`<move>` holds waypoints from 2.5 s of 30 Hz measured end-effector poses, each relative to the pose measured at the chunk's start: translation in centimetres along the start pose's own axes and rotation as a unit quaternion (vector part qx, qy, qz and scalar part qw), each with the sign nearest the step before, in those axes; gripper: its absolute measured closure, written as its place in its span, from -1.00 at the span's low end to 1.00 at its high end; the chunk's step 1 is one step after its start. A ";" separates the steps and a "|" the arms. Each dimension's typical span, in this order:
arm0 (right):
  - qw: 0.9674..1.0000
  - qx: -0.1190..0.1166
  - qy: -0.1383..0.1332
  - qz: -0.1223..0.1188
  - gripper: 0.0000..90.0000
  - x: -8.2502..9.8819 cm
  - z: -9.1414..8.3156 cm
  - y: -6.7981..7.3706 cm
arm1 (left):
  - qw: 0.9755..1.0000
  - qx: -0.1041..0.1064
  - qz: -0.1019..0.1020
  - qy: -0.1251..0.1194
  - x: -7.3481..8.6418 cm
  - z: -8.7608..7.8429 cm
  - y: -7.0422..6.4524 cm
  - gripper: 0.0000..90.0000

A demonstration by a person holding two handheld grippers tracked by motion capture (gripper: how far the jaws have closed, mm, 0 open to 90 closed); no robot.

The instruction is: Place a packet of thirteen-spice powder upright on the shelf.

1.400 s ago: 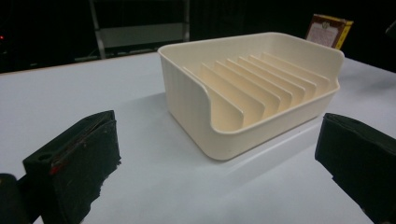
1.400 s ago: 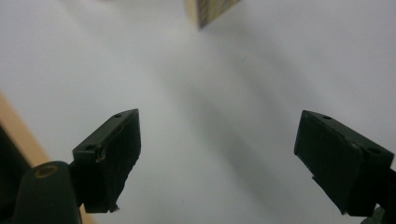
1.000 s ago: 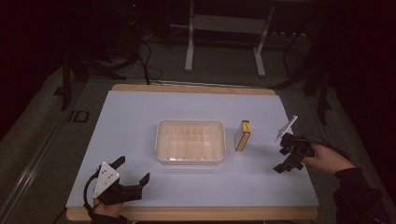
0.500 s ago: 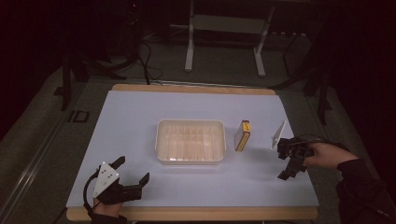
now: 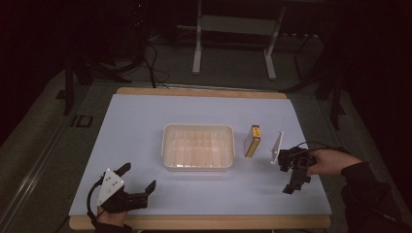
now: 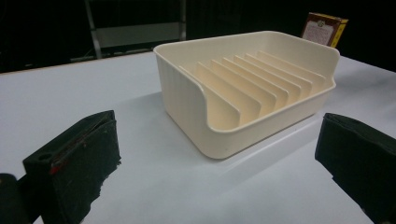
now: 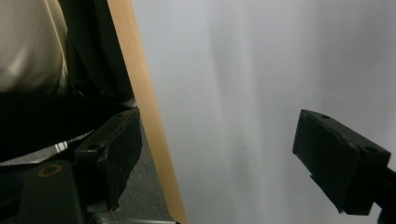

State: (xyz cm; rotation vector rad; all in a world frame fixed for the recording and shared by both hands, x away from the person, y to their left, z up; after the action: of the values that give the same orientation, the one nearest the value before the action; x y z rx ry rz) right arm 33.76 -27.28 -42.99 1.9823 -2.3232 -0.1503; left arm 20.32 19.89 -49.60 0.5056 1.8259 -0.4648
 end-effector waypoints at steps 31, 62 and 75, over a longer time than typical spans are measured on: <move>0.994 0.031 -0.002 -0.103 -0.66 -5.8 -1.0 2.5 | 1.000 0.015 -0.010 0.001 0.1 0.2 0.1 -1.00; 0.986 0.098 -0.072 -0.114 -0.64 -7.4 -6.6 -0.9 | 1.000 0.012 -0.013 0.003 0.4 0.0 0.1 -1.00; 0.983 0.126 -0.083 -0.104 -0.64 -7.6 -7.7 -3.7 | 1.000 0.009 -0.017 0.003 0.5 -0.3 0.2 -1.00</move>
State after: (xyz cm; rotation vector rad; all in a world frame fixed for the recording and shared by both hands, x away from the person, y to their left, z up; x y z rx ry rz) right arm 39.52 -20.52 -35.84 2.4212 -2.3274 -0.0354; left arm 20.05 20.29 -50.00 0.4892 1.8398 -0.5039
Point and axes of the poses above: each handheld gripper's, and its own axes: z roughly forward along the jaws, x roughly out of its underside, y roughly to its left, the point moved 1 cm from there along z, roughly forward along the jaws, and after that the axes turned 4 degrees about x, right-handed, at the moved point
